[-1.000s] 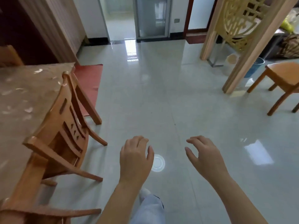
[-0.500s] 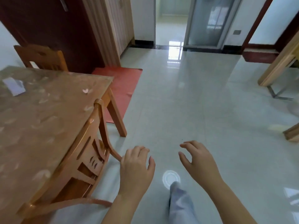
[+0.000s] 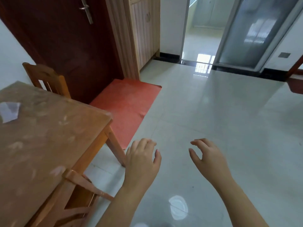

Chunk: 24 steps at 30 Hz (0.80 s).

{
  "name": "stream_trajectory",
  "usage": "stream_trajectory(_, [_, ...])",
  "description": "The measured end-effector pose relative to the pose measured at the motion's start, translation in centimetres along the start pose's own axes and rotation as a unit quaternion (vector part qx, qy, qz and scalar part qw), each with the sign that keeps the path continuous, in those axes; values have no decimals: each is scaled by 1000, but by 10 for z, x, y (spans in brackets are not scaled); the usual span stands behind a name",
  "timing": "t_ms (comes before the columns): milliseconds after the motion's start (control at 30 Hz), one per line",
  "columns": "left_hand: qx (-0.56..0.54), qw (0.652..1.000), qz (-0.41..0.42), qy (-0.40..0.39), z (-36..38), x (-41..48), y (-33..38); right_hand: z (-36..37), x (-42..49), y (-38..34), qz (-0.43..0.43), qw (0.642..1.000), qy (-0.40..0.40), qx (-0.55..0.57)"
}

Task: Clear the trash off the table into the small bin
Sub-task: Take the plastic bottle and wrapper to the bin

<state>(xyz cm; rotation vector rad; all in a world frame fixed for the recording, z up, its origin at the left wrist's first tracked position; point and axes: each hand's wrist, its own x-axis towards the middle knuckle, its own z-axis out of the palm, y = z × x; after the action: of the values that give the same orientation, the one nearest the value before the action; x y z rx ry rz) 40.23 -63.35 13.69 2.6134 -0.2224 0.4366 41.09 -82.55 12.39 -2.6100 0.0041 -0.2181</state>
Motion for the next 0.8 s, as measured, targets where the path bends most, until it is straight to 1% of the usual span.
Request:
stream_trajectory(200, [5, 999, -33, 9, 32, 95, -32, 32, 107, 0, -34, 999, -26, 3])
stream_trajectory(400, [-5, 997, -76, 10, 71, 199, -93, 71, 230, -12, -58, 997, -55, -12])
stream_trajectory(467, [-18, 995, -100, 21, 75, 241, -118, 81, 279, -25, -71, 995, -65, -19])
stream_trajectory(633, [-9, 989, -130, 64, 72, 336, -181, 109, 400, -71, -122, 990, -67, -20])
stream_trajectory(800, [14, 982, -167, 88, 75, 387, -236, 155, 484, -105, -148, 985, -92, 6])
